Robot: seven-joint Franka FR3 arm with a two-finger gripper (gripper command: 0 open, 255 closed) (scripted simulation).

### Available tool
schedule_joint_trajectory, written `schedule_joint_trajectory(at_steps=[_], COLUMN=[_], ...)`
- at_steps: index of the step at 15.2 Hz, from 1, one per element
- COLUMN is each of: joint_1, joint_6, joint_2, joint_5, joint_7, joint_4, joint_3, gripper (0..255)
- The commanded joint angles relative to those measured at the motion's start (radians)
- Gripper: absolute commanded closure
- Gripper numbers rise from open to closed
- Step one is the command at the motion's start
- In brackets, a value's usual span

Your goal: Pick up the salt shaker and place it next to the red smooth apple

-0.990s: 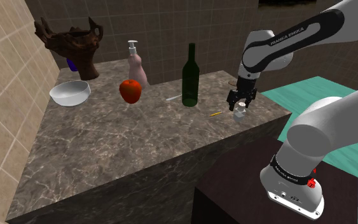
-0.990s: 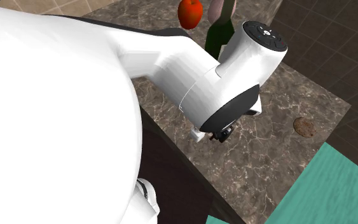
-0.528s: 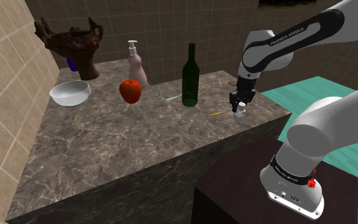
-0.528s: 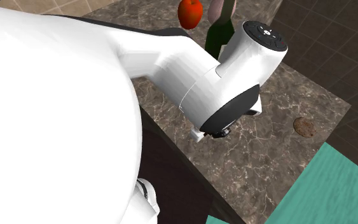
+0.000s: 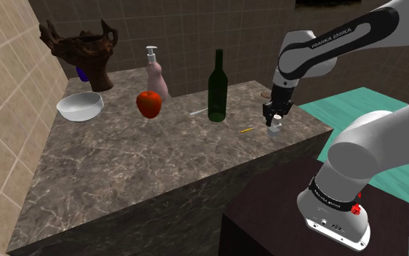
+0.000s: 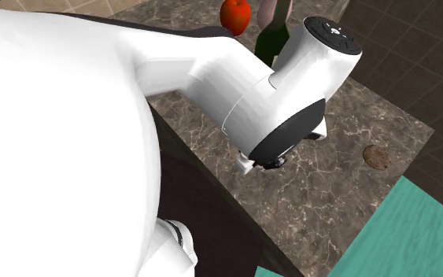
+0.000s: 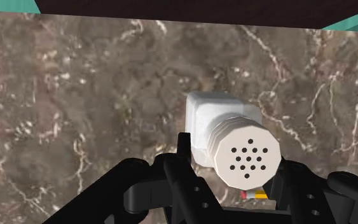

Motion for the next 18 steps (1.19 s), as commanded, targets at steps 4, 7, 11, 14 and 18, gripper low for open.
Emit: schedule_joint_trajectory(at_steps=[4,7,11,14,18], joint_1=[-0.001,-0.002,-0.001,0.000,0.002], joint_6=[-0.085,-0.136,-0.200,-0.247,-0.307], joint_2=[-0.043,-0.067,-0.092,-0.107,-0.122], joint_5=[0.004,0.006,0.011,0.014,0.019], joint_7=[0.010,0.015,0.022,0.026,0.031], joint_4=[0.041,0.069,0.109,0.141,0.186], joint_3=[0.014,0.022,0.032,0.039,0.047], gripper=[255,255,255,255,255])
